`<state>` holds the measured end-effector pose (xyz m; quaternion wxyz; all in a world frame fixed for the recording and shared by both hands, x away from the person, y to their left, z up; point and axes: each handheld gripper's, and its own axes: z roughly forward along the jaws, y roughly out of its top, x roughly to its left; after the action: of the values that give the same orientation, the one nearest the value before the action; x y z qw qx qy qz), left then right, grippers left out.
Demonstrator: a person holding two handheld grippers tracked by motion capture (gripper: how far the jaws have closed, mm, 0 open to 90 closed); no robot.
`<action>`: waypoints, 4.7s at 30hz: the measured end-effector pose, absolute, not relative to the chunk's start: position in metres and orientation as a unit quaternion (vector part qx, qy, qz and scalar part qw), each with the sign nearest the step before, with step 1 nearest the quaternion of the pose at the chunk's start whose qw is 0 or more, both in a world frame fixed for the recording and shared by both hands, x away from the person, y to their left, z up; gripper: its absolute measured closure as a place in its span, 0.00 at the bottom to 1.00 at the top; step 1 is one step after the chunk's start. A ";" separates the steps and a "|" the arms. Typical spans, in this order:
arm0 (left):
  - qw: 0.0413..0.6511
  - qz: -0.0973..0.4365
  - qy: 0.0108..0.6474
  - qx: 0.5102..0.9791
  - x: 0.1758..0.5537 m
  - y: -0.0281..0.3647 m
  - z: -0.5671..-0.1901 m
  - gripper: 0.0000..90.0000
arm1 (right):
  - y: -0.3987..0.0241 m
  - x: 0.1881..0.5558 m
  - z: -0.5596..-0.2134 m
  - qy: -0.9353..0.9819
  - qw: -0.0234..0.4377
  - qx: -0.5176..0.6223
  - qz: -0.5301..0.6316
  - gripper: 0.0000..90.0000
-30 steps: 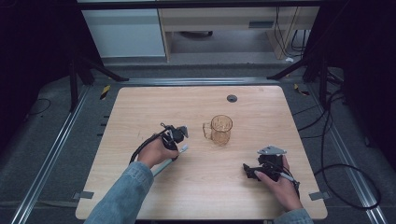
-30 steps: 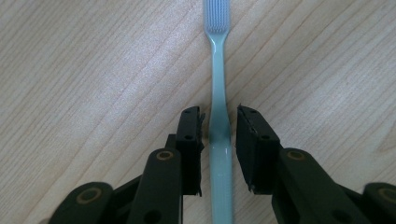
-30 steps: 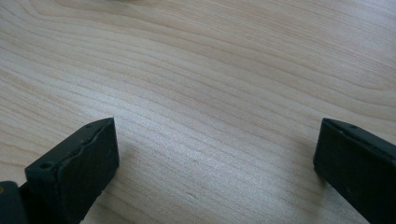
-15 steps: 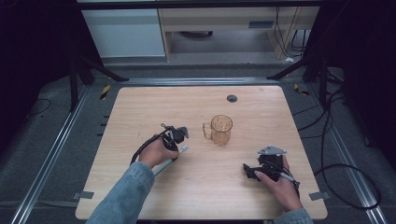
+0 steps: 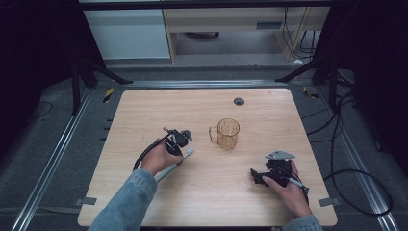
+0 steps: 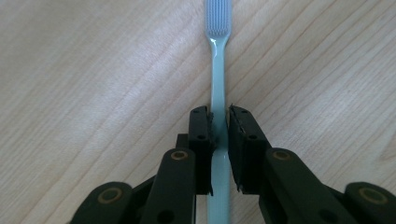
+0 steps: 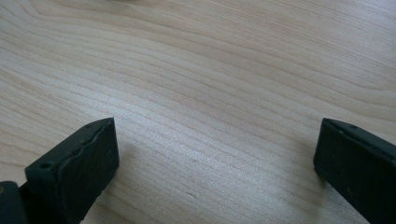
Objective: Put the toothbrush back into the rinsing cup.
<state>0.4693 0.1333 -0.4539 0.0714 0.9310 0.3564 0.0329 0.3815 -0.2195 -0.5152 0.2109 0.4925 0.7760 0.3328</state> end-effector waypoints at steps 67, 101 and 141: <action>0.356 0.216 0.368 0.832 0.486 0.073 -0.336 0.88 | -0.219 0.381 -0.515 0.778 0.213 0.490 0.332 0.00; 0.485 0.308 0.343 0.743 0.484 0.050 -0.333 0.88 | -0.220 0.381 -0.515 0.779 0.213 0.489 0.331 0.00; 0.577 0.356 0.315 0.664 0.461 0.042 -0.365 0.88 | -0.221 0.381 -0.515 0.782 0.210 0.483 0.334 0.01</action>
<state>0.4613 0.0421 -0.3654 0.5770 0.6641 0.3150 0.3561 0.3814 -0.2205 -0.5152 0.2101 0.4826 0.7821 0.3336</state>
